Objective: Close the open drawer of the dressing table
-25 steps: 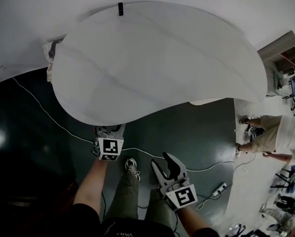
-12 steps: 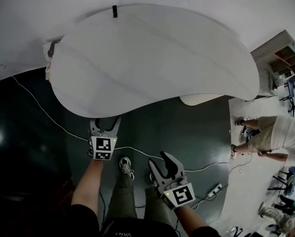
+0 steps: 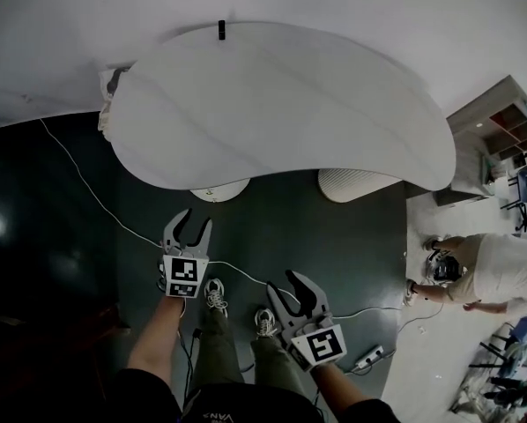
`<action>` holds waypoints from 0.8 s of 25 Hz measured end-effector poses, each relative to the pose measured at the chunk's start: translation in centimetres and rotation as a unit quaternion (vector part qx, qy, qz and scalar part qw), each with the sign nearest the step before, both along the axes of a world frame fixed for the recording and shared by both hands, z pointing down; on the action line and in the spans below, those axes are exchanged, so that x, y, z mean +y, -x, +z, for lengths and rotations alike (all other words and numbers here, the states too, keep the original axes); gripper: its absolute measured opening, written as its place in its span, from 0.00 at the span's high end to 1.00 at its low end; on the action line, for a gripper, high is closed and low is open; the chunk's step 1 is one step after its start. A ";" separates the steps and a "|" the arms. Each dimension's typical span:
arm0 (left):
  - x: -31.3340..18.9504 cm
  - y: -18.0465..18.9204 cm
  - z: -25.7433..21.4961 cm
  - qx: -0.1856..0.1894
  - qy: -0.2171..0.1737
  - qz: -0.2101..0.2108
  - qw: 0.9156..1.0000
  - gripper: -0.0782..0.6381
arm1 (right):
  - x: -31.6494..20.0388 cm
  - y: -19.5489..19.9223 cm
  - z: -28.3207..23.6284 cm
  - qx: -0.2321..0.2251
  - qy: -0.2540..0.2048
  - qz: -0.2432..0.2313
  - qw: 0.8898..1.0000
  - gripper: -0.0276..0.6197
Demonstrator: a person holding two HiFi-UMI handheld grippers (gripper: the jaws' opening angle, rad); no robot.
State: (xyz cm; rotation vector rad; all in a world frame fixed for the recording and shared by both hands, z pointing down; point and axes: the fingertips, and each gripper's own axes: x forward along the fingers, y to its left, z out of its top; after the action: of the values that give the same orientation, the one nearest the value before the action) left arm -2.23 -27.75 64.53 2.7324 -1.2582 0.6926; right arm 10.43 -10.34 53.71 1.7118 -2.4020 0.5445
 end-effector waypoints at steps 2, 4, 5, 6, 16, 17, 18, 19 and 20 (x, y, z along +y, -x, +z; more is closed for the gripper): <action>1.8 0.0 -1.3 0.005 -0.008 -0.009 1.000 0.67 | 1.0 -0.6 -0.5 0.004 -0.002 -0.004 1.000 0.69; 3.5 -0.1 -2.6 0.011 -0.016 -0.016 1.000 0.71 | 1.8 -1.2 -1.0 0.006 -0.008 -0.009 1.000 0.70; 4.4 -0.1 -3.2 0.015 -0.020 -0.019 0.999 0.72 | 2.1 -1.4 -1.3 0.008 -0.011 -0.013 1.000 0.70; 5.2 -0.1 -3.8 0.019 -0.023 -0.022 0.999 0.73 | 2.5 -1.5 -1.5 0.010 -0.014 -0.017 1.000 0.70; 13.9 1.4 -8.8 0.044 -0.025 -0.074 0.996 0.84 | 7.2 -1.8 -3.4 0.023 -0.030 -0.037 0.999 0.81; 14.7 1.7 -9.4 0.047 -0.025 -0.081 0.995 0.84 | 7.7 -1.6 -3.5 0.022 -0.029 -0.041 0.998 0.83; 15.5 1.9 -10.0 0.049 -0.026 -0.085 0.995 0.85 | 8.1 -1.4 -3.7 0.021 -0.028 -0.046 0.998 0.84; 16.3 2.1 -10.6 0.051 -0.028 -0.087 0.995 0.85 | 8.5 -1.3 -3.9 0.020 -0.029 -0.050 0.998 0.86; 17.0 2.2 -11.1 0.052 -0.030 -0.087 0.994 0.85 | 8.8 -1.1 -4.2 0.020 -0.031 -0.053 0.998 0.88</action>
State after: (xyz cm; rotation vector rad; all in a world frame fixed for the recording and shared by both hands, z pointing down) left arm -4.46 -10.78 53.43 2.6224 -1.4924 0.4965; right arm 11.54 -1.50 49.53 1.5900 -2.4902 0.4214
